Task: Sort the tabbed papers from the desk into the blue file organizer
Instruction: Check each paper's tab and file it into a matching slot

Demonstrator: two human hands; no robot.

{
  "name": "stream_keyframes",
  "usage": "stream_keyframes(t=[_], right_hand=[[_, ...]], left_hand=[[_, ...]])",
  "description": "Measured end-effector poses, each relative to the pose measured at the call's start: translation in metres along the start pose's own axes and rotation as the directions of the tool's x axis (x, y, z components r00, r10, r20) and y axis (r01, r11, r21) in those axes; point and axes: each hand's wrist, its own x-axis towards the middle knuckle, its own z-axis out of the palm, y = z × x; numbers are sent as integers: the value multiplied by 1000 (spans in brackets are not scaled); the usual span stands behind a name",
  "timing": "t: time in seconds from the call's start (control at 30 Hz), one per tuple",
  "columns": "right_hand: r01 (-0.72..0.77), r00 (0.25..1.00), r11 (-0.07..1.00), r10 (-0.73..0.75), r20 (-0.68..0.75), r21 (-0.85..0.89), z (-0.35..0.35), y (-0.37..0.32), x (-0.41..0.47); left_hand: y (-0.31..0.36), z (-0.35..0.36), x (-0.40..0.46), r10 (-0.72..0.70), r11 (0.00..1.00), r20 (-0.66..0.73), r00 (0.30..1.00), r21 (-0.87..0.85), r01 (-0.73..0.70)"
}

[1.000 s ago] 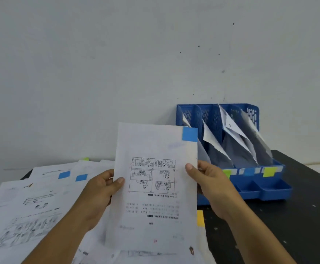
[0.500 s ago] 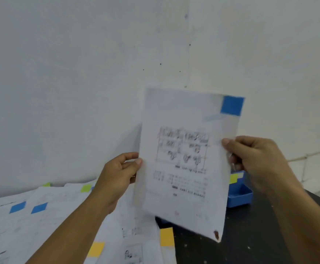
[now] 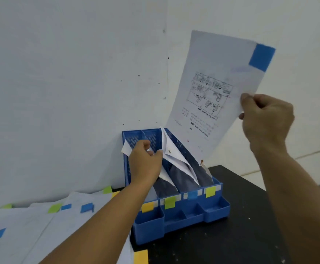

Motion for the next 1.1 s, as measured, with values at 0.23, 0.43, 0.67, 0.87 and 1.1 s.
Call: stream_keyframes(t=[0.23, 0.43, 0.67, 0.87, 1.1], right_hand=[[172, 982, 974, -158, 103, -146, 36, 3, 5], [195, 963, 960, -149, 224, -199, 62, 11, -6], [311, 916, 901, -199, 348, -303, 80, 46, -43], [354, 863, 884, -183, 470, -306, 92, 81, -87], [293, 820, 824, 44, 570, -486, 83, 120, -105]], left_hand=[[1, 43, 9, -99, 992, 113, 989, 91, 89], [-13, 51, 15, -159, 985, 80, 984, 75, 153], [-7, 40, 17, -106, 994, -65, 992, -20, 105], [-8, 43, 17, -109, 994, -75, 991, -16, 109], [-13, 45, 16, -96, 995, -64, 993, -1, 96]])
